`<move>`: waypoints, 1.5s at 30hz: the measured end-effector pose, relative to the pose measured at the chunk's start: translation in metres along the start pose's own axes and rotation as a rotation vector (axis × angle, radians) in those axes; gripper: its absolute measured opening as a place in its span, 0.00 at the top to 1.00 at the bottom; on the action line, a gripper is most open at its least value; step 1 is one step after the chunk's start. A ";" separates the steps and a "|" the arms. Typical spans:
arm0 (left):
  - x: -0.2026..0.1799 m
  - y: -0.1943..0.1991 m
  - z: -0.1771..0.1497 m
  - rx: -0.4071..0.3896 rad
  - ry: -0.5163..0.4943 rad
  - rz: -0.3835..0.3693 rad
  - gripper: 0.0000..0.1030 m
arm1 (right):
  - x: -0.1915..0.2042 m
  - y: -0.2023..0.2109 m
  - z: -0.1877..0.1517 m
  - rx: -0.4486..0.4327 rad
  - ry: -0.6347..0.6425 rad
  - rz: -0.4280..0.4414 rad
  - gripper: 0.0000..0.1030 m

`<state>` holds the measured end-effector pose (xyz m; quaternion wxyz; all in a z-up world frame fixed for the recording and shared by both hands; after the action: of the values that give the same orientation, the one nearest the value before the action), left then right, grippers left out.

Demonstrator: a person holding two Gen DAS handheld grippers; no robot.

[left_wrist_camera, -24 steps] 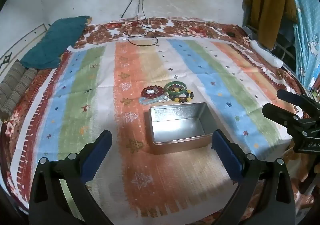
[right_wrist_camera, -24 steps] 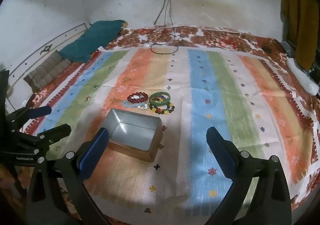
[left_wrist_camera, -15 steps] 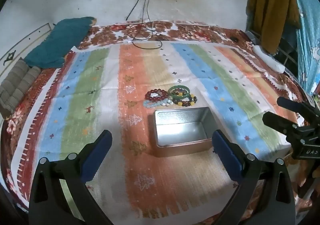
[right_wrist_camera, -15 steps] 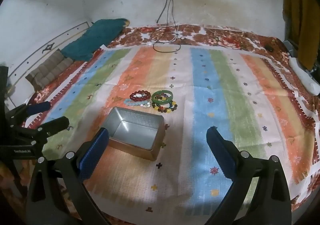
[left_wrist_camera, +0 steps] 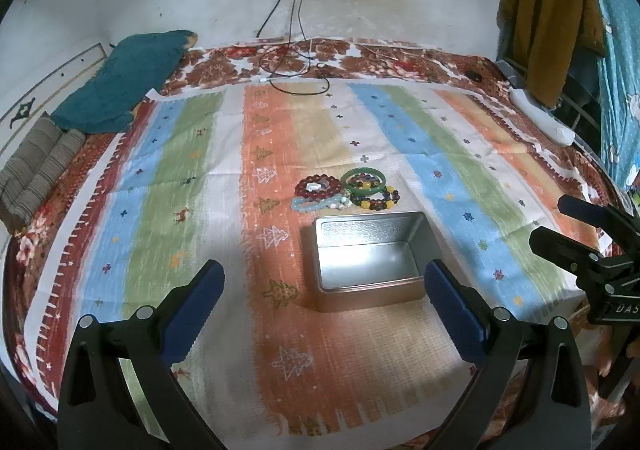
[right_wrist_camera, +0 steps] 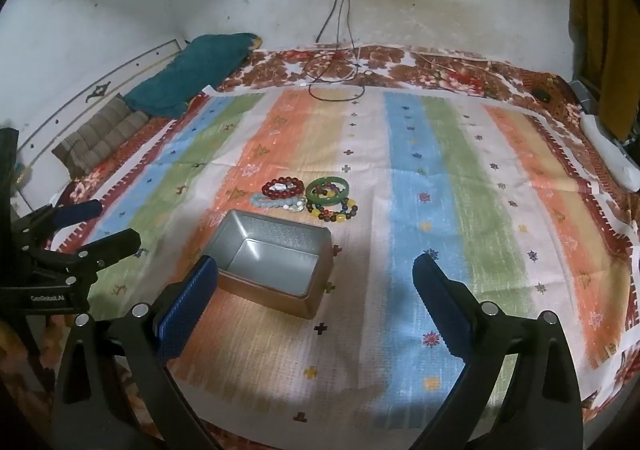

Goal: Organize jewelry
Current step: 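Move both tools toward the bracelets beside the silver tin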

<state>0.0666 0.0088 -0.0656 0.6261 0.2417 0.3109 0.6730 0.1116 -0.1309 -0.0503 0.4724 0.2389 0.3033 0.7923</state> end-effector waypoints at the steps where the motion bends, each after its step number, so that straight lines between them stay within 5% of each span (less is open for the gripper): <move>1: 0.000 -0.001 -0.001 -0.001 -0.002 0.002 0.05 | 0.000 0.000 0.000 -0.001 0.001 -0.003 0.04; 45: 0.008 -0.005 0.000 0.011 0.020 0.030 0.05 | 0.001 -0.011 -0.001 0.046 0.008 -0.028 0.04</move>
<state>0.0690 0.0163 -0.0695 0.6113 0.2434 0.3172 0.6830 0.1171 -0.1263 -0.0592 0.4768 0.2423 0.3266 0.7793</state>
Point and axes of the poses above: each gripper's, at about its wrist camera, not at the fingertips, and y roughly against the way its jaws point, x to its left, z to its top, the point moved 10 cm from there along -y, roughly the way its jaws point, and after that the axes turned 1 degree about -y, right-handed, at the moved point
